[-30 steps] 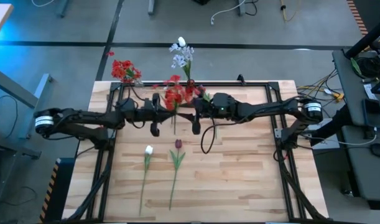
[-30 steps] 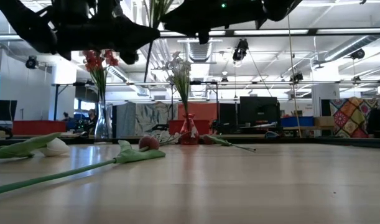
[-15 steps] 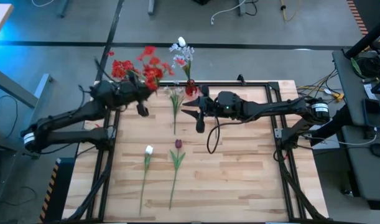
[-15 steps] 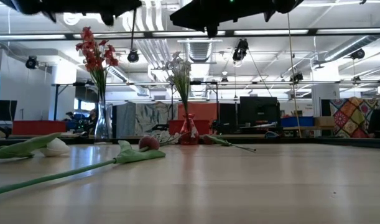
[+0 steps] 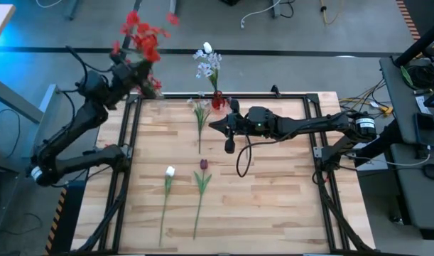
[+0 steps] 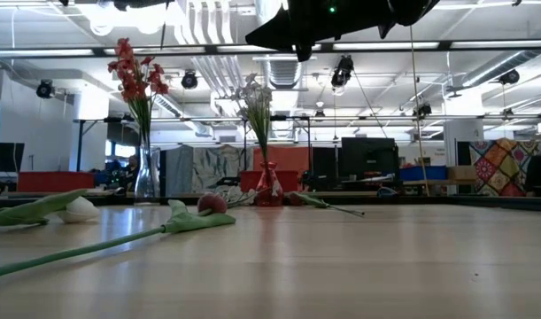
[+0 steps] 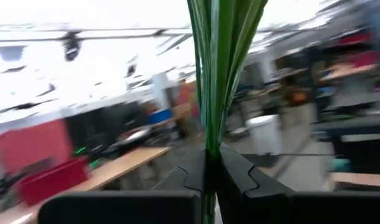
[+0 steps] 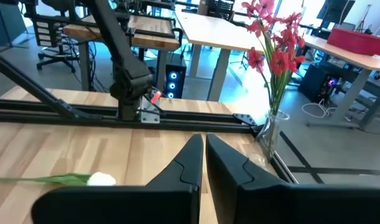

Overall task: Sort flowers into vase by color
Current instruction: Put the red flowers into the transparent vase

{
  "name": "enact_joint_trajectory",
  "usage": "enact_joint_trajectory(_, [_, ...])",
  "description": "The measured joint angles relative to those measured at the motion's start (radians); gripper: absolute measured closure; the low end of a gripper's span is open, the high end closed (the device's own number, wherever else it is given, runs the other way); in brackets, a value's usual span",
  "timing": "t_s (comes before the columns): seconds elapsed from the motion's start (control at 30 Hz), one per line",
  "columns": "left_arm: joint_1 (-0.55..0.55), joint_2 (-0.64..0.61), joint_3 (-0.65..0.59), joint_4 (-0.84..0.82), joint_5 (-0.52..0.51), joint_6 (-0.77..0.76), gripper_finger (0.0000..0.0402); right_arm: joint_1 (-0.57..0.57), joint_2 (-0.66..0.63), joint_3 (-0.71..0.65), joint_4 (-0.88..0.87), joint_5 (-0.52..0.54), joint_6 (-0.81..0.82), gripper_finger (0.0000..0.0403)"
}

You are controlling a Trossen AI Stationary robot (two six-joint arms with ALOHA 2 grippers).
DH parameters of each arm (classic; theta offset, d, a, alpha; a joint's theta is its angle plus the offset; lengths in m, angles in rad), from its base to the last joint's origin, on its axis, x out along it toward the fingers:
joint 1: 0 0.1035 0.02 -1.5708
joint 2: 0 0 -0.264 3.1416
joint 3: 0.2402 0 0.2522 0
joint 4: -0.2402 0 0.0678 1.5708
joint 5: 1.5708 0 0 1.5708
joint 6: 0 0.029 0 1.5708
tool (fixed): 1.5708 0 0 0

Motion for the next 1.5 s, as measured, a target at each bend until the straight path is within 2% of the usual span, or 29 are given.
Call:
enact_joint_trajectory(0.1, [0.123,0.030,-0.001,0.039,0.012,-0.041,0.0401,0.000,0.000,0.000,0.000,0.000,-0.005,0.0390])
enact_joint_trajectory(0.23, [0.269,0.108,0.009,0.100,0.127,-0.135,0.0401,0.000,0.000,0.000,0.000,-0.001,-0.005,0.0390])
enact_joint_trajectory(0.37, [0.366,0.230,0.081,0.092,0.229,-0.193,0.0401,0.000,0.000,0.000,-0.001,-0.001,-0.005,0.0390])
enact_joint_trajectory(0.47, [0.407,0.325,0.193,0.016,0.249,-0.160,0.0401,0.000,0.000,0.000,-0.004,-0.001,-0.005,0.0390])
enact_joint_trajectory(0.6, [0.446,0.454,0.401,-0.203,0.297,-0.113,0.0401,0.000,0.000,-0.001,-0.005,-0.002,-0.005,0.0390])
enact_joint_trajectory(0.67, [0.456,0.480,0.441,-0.247,0.307,-0.104,0.0401,0.000,0.000,-0.004,-0.006,-0.002,-0.005,0.0390])
enact_joint_trajectory(0.8, [0.459,0.461,0.428,-0.192,0.327,-0.138,0.0401,0.000,0.000,-0.009,-0.004,-0.003,-0.006,0.0390])
enact_joint_trajectory(0.97, [0.464,0.456,0.291,-0.112,0.319,-0.180,0.0401,0.000,0.000,-0.010,0.004,-0.003,-0.012,0.0390])
enact_joint_trajectory(1.17, [0.464,0.442,0.156,0.103,0.304,-0.269,0.0401,0.001,0.000,-0.010,0.001,-0.003,-0.006,0.0390])
enact_joint_trajectory(1.3, [0.464,0.446,0.104,0.169,0.295,-0.300,0.0401,0.003,0.000,-0.011,0.001,-0.003,-0.005,0.0390])
enact_joint_trajectory(1.5, [0.464,0.446,0.054,0.185,0.270,-0.332,0.0401,0.003,0.000,-0.011,0.001,-0.003,-0.005,0.0390])
